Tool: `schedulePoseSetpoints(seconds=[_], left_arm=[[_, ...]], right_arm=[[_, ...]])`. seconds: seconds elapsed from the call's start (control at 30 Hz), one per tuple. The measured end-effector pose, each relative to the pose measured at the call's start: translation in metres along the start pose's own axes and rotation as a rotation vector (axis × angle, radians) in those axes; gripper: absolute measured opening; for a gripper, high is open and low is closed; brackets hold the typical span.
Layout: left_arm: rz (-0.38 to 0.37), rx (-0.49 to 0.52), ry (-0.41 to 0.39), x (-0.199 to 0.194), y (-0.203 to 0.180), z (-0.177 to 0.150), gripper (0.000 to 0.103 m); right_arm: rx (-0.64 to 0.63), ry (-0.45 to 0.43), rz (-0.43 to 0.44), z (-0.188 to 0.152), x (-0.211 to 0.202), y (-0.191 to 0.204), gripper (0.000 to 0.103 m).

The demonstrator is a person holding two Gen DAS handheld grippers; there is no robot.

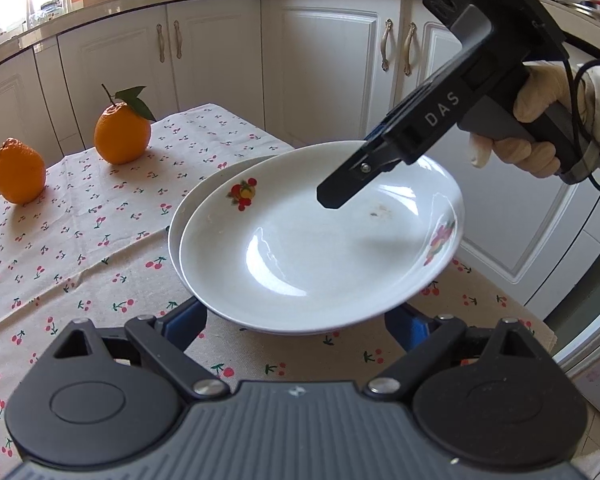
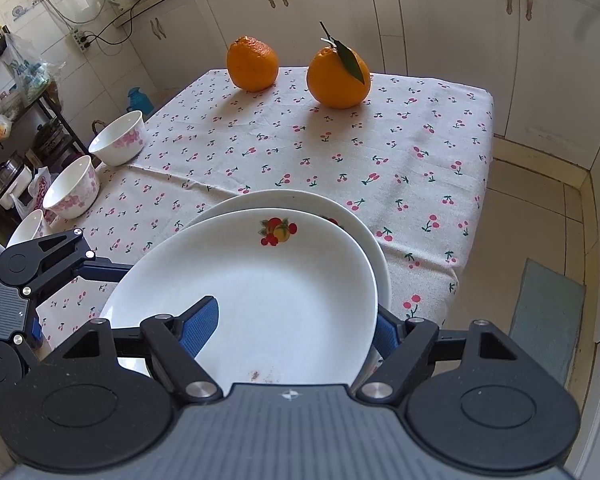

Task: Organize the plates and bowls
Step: 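Lower the held plate onto the plate stack with the right gripper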

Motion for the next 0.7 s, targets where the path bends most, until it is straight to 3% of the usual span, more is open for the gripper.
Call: schedulePoseSetpoints(seconds=[0.7], left_arm=[[-0.005,0.02,-0.04,-0.003,0.0,0.0015,0.097]], right_arm=[[-0.01,0.02,-0.064,-0.0062,-0.0057,0.006,0.088]])
Point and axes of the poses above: each gripper's, at about its wrist camera, not at the fingertips, and x roughly the way its jaws point, y to its left, z to its top, the point moved 9 cm from there along x, roughly the way its jaws point, and after that the axes turned 6 degrees about z, right-handed, at the moved point
